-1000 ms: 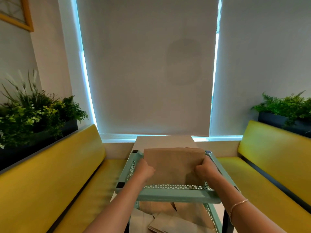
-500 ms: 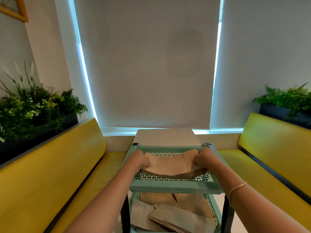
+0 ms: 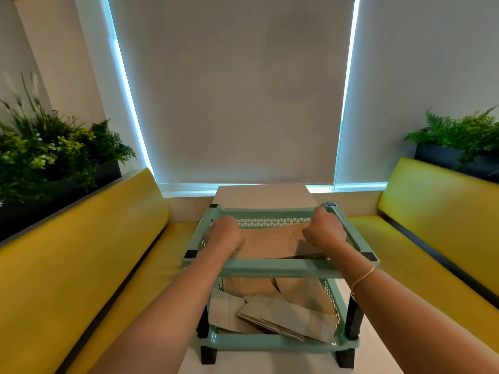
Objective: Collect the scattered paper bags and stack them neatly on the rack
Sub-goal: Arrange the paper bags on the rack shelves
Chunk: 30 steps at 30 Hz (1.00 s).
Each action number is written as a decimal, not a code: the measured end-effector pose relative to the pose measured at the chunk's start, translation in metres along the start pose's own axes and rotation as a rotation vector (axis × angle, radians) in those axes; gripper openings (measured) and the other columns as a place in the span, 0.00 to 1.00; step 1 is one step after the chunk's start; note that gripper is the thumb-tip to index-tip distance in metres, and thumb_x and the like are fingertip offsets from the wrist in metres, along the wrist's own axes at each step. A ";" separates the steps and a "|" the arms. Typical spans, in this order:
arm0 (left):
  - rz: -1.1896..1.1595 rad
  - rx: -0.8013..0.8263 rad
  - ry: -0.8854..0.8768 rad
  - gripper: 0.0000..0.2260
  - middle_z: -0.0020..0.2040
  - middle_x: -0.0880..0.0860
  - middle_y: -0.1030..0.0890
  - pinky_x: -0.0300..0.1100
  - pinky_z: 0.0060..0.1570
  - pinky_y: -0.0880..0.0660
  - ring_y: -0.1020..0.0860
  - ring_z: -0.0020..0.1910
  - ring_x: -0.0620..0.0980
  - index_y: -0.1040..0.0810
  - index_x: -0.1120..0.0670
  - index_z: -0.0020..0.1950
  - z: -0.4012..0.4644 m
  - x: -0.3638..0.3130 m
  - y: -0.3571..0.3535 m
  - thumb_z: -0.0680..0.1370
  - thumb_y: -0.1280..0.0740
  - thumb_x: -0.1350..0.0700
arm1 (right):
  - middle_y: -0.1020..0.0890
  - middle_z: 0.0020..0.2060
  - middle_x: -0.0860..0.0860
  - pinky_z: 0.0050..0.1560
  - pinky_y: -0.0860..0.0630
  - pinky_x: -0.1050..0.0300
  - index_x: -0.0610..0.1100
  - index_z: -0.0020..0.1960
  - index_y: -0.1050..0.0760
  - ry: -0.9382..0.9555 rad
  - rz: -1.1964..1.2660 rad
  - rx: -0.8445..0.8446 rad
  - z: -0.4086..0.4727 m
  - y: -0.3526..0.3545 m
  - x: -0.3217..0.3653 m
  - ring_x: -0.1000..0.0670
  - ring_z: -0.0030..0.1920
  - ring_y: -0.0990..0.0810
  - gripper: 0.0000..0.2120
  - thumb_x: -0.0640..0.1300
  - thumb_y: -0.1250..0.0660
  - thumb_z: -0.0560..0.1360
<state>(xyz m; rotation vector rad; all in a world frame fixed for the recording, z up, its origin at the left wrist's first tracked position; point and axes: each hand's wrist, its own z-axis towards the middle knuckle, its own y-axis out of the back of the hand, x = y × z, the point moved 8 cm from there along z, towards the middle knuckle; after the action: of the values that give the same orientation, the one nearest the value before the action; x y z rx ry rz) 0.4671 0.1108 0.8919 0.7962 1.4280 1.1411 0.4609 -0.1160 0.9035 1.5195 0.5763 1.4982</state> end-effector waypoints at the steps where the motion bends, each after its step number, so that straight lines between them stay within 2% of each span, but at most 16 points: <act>1: -0.086 -0.057 -0.018 0.10 0.49 0.55 0.21 0.45 0.46 0.24 0.23 0.46 0.52 0.24 0.60 0.52 -0.003 -0.002 0.008 0.74 0.31 0.58 | 0.23 0.55 0.42 0.50 0.25 0.52 0.40 0.67 0.36 0.026 0.053 -0.025 -0.003 0.007 0.004 0.43 0.54 0.23 0.21 0.37 0.36 0.75; 4: -0.350 -0.176 -0.110 0.19 0.56 0.54 0.22 0.43 0.49 0.28 0.24 0.54 0.53 0.28 0.57 0.63 -0.027 -0.014 0.036 0.75 0.31 0.53 | 0.22 0.57 0.44 0.47 0.30 0.60 0.43 0.68 0.34 0.136 0.177 -0.072 -0.022 0.034 0.021 0.48 0.49 0.24 0.22 0.39 0.34 0.75; 5: -0.443 -0.181 -0.137 0.19 0.56 0.53 0.22 0.41 0.51 0.29 0.24 0.55 0.52 0.27 0.56 0.63 -0.038 -0.018 0.043 0.75 0.30 0.53 | 0.20 0.55 0.45 0.46 0.32 0.62 0.44 0.67 0.31 0.179 0.222 -0.074 -0.030 0.041 0.026 0.49 0.48 0.24 0.20 0.40 0.34 0.75; 7: -0.606 -0.149 -0.190 0.16 0.53 0.51 0.21 0.38 0.48 0.29 0.22 0.52 0.50 0.25 0.55 0.60 -0.061 -0.026 0.051 0.74 0.29 0.53 | 0.18 0.48 0.48 0.44 0.28 0.64 0.45 0.61 0.26 0.285 0.322 -0.014 -0.054 0.049 0.037 0.52 0.42 0.22 0.15 0.43 0.33 0.75; 9: -0.736 -0.066 -0.223 0.11 0.48 0.49 0.20 0.38 0.43 0.26 0.21 0.44 0.47 0.24 0.52 0.54 -0.081 -0.028 0.047 0.74 0.29 0.53 | 0.19 0.38 0.51 0.35 0.24 0.63 0.47 0.53 0.23 0.382 0.361 0.130 -0.083 0.047 0.040 0.54 0.35 0.21 0.08 0.43 0.32 0.75; 11: -0.825 0.008 -0.237 0.07 0.43 0.48 0.21 0.38 0.38 0.26 0.23 0.37 0.43 0.24 0.51 0.50 -0.101 -0.026 0.041 0.74 0.30 0.54 | 0.20 0.34 0.53 0.32 0.23 0.62 0.48 0.47 0.23 0.429 0.364 0.350 -0.114 0.034 0.034 0.55 0.32 0.21 0.03 0.42 0.32 0.75; 13: -0.862 0.066 -0.241 0.04 0.43 0.48 0.20 0.36 0.34 0.28 0.24 0.35 0.43 0.23 0.50 0.47 -0.117 -0.020 0.030 0.75 0.30 0.55 | 0.20 0.35 0.55 0.35 0.22 0.62 0.47 0.49 0.23 0.414 0.282 0.586 -0.140 0.006 0.018 0.55 0.34 0.21 0.04 0.41 0.32 0.75; 15: -0.864 0.149 -0.237 0.03 0.43 0.49 0.20 0.33 0.32 0.30 0.24 0.35 0.42 0.23 0.49 0.44 -0.131 -0.013 0.010 0.75 0.30 0.55 | 0.20 0.40 0.57 0.43 0.22 0.61 0.45 0.57 0.24 0.411 0.002 0.694 -0.153 -0.033 -0.009 0.55 0.40 0.21 0.11 0.42 0.32 0.75; 17: -0.848 0.252 -0.217 0.03 0.40 0.48 0.21 0.32 0.32 0.31 0.25 0.33 0.41 0.23 0.50 0.44 -0.142 -0.007 -0.019 0.74 0.29 0.54 | 0.22 0.54 0.51 0.56 0.26 0.60 0.46 0.66 0.30 0.404 -0.282 0.658 -0.149 -0.073 -0.039 0.51 0.53 0.23 0.21 0.44 0.31 0.74; 18: -0.831 0.301 -0.203 0.03 0.38 0.48 0.22 0.33 0.32 0.31 0.26 0.33 0.42 0.22 0.50 0.44 -0.146 -0.004 -0.034 0.74 0.29 0.54 | 0.26 0.61 0.48 0.60 0.28 0.57 0.47 0.69 0.34 0.377 -0.361 0.636 -0.145 -0.089 -0.052 0.48 0.60 0.26 0.25 0.42 0.33 0.74; 20: -0.790 0.379 -0.153 0.04 0.38 0.47 0.23 0.33 0.33 0.31 0.25 0.34 0.42 0.22 0.50 0.45 -0.149 0.006 -0.067 0.74 0.29 0.53 | 0.34 0.68 0.45 0.65 0.30 0.52 0.47 0.73 0.41 0.310 -0.427 0.617 -0.138 -0.112 -0.071 0.43 0.67 0.32 0.30 0.37 0.36 0.74; 22: -0.733 0.393 -0.074 0.04 0.41 0.47 0.22 0.35 0.35 0.30 0.24 0.39 0.44 0.23 0.49 0.44 -0.145 0.022 -0.095 0.74 0.29 0.52 | 0.37 0.69 0.44 0.65 0.30 0.49 0.46 0.74 0.44 0.278 -0.467 0.612 -0.131 -0.124 -0.080 0.41 0.68 0.34 0.32 0.35 0.37 0.74; 25: -0.674 0.366 0.057 0.06 0.47 0.48 0.21 0.39 0.45 0.24 0.22 0.48 0.48 0.24 0.49 0.45 -0.136 0.046 -0.130 0.73 0.29 0.51 | 0.30 0.66 0.44 0.61 0.26 0.49 0.44 0.71 0.39 0.290 -0.500 0.592 -0.123 -0.135 -0.085 0.41 0.64 0.29 0.27 0.35 0.37 0.74; 28: -0.684 0.381 0.147 0.11 0.48 0.50 0.22 0.40 0.50 0.25 0.22 0.48 0.50 0.23 0.53 0.53 -0.132 0.057 -0.152 0.73 0.29 0.52 | 0.26 0.61 0.43 0.55 0.23 0.49 0.44 0.68 0.36 0.316 -0.507 0.546 -0.116 -0.138 -0.085 0.42 0.57 0.24 0.23 0.33 0.38 0.74; 30: -0.665 0.390 0.169 0.14 0.50 0.50 0.21 0.41 0.52 0.25 0.21 0.50 0.50 0.23 0.55 0.57 -0.128 0.055 -0.160 0.74 0.29 0.51 | 0.27 0.62 0.43 0.54 0.22 0.50 0.43 0.68 0.35 0.326 -0.521 0.519 -0.113 -0.136 -0.082 0.42 0.57 0.23 0.21 0.33 0.40 0.76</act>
<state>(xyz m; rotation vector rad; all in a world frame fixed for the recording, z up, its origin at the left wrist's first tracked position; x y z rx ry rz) 0.3507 0.0846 0.7167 0.4230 1.8978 0.4301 0.3751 -0.0869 0.7311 1.3400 1.5213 1.2346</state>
